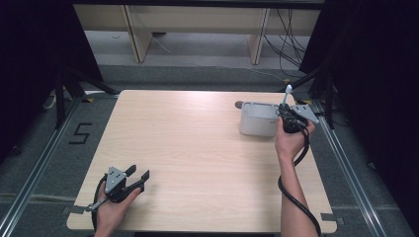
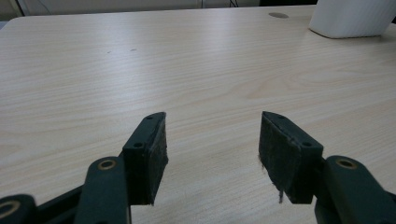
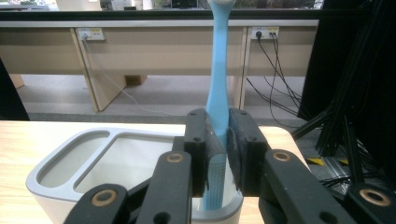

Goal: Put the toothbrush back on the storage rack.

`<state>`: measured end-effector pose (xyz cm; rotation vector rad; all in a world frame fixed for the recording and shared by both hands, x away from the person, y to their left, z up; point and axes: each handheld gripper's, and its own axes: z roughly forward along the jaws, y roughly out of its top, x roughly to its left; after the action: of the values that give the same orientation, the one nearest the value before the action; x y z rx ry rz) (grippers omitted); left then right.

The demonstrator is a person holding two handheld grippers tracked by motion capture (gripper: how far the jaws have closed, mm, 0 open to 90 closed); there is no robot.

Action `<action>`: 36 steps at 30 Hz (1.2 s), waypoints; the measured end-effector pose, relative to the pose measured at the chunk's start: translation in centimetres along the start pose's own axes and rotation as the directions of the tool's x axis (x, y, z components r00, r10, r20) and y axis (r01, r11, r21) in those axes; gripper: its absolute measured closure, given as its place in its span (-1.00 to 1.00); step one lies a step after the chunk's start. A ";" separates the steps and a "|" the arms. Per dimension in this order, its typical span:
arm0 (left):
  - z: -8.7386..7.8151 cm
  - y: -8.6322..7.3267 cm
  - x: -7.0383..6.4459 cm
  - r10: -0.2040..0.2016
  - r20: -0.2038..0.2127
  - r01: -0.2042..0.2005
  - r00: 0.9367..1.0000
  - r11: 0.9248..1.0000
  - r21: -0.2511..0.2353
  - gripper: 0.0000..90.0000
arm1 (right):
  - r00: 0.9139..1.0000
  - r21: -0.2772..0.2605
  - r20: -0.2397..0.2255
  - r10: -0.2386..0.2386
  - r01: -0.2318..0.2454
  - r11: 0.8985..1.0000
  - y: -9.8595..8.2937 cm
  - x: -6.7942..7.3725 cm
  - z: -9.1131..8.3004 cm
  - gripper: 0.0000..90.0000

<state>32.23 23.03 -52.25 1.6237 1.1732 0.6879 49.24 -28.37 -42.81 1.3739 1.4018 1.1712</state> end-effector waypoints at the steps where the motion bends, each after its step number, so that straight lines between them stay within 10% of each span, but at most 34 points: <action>1: 0.0 0.0 0.0 0.000 0.000 0.000 1.000 1.000 0.000 -0.08 | 1.000 0.004 0.008 -0.018 0.018 1.000 0.0 -0.1 0.0 0.74; 36: 0.0 0.0 0.0 0.002 0.001 -0.002 1.000 1.000 0.000 -0.07 | 1.000 0.043 0.008 -0.004 0.004 0.999 -1.3 -0.3 0.2 0.74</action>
<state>32.21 23.00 -52.24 1.6255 1.1712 0.6886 49.17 -28.64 -44.14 1.4035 1.4313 1.1377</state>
